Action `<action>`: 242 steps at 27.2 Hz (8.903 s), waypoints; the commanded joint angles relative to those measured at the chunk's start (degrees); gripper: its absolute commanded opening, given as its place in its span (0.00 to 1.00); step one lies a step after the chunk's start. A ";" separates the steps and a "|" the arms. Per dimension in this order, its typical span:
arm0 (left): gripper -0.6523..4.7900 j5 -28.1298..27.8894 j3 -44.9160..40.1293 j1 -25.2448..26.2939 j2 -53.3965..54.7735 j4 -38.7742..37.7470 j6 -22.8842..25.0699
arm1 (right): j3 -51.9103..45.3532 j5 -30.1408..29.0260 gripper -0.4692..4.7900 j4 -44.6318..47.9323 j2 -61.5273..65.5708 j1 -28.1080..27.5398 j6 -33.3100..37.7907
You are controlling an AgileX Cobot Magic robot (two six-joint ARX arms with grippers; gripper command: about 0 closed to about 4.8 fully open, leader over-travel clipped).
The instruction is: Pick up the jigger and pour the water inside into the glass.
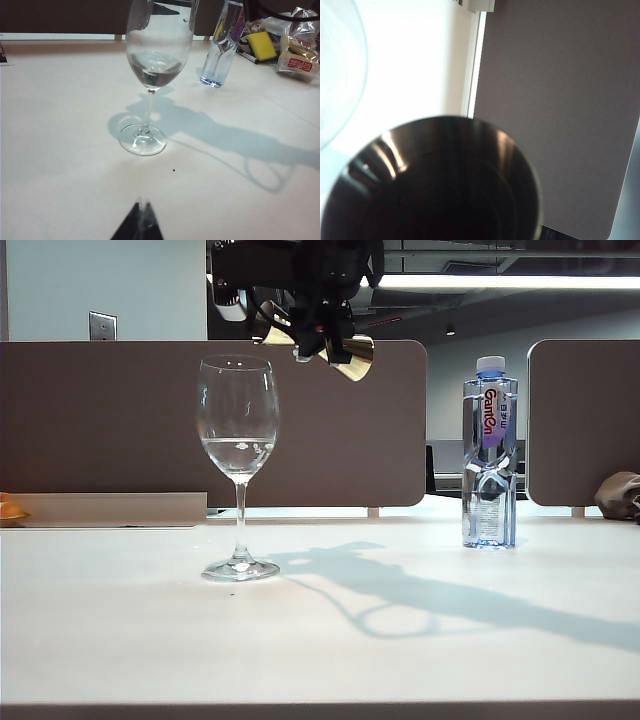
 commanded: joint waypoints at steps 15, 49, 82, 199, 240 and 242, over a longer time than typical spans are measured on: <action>0.11 0.11 0.26 0.04 0.04 0.33 0.22 | 0.35 1.36 0.25 1.31 -0.50 -0.07 12.04; 0.11 0.11 0.26 0.04 0.04 0.35 0.22 | -3.13 -11.56 0.25 0.26 -4.55 -6.27 61.26; 0.11 0.11 0.26 0.04 0.04 0.35 0.22 | -48.09 -15.82 0.25 39.26 -27.74 -8.26 72.89; 0.11 0.11 0.26 0.04 0.04 0.33 0.22 | -80.48 -10.21 0.08 0.15 -95.82 -13.77 81.42; 0.11 0.11 0.26 0.04 0.07 0.33 0.22 | -91.65 -28.74 0.09 6.91 -103.69 -40.76 85.24; 0.11 0.11 0.26 0.04 0.07 0.33 0.22 | -91.65 -28.72 0.09 6.47 -103.69 -40.76 85.24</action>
